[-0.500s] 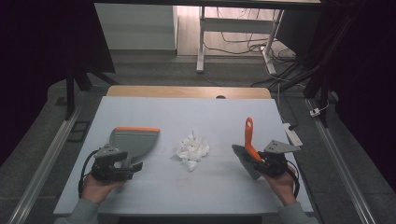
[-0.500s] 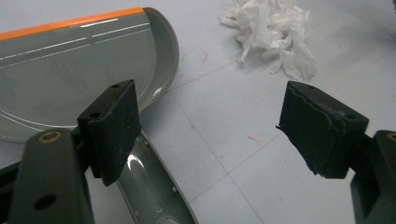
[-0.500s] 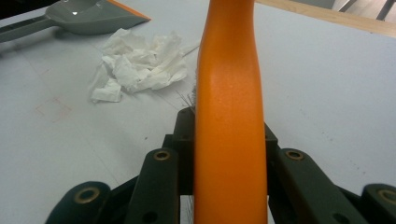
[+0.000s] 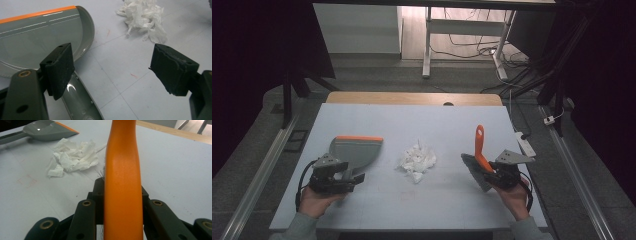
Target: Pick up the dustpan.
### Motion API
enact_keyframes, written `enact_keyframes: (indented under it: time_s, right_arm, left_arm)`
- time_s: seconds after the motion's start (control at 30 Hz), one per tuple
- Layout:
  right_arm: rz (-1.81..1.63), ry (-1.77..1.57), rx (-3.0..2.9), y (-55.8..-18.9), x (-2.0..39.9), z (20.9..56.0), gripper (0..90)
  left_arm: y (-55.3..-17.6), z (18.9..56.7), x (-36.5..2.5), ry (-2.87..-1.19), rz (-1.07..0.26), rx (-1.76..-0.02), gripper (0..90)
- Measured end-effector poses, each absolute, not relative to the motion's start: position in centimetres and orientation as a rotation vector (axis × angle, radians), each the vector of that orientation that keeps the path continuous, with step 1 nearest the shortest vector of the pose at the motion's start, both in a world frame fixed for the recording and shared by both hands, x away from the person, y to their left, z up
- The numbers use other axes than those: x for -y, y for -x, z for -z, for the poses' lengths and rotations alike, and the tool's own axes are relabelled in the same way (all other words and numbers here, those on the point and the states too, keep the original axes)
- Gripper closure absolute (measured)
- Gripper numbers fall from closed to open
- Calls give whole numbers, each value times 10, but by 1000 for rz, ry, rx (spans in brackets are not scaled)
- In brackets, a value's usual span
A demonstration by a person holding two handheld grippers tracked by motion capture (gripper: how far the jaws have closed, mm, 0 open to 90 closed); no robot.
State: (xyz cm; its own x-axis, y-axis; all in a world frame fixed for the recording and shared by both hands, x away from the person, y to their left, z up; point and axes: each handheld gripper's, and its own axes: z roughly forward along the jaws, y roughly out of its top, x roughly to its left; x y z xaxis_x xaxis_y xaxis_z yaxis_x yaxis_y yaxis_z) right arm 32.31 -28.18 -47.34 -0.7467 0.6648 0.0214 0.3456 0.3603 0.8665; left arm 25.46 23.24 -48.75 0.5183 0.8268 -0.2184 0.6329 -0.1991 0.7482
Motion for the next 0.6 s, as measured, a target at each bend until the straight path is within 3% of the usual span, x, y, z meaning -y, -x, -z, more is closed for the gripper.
enact_keyframes:
  time_s: [0.6]
  right_arm:
    - [-1335, -900, -2291, -323, 282, 474, 707]
  left_arm:
    - [-252, 478, -227, -1952, -321, -1202, 190]
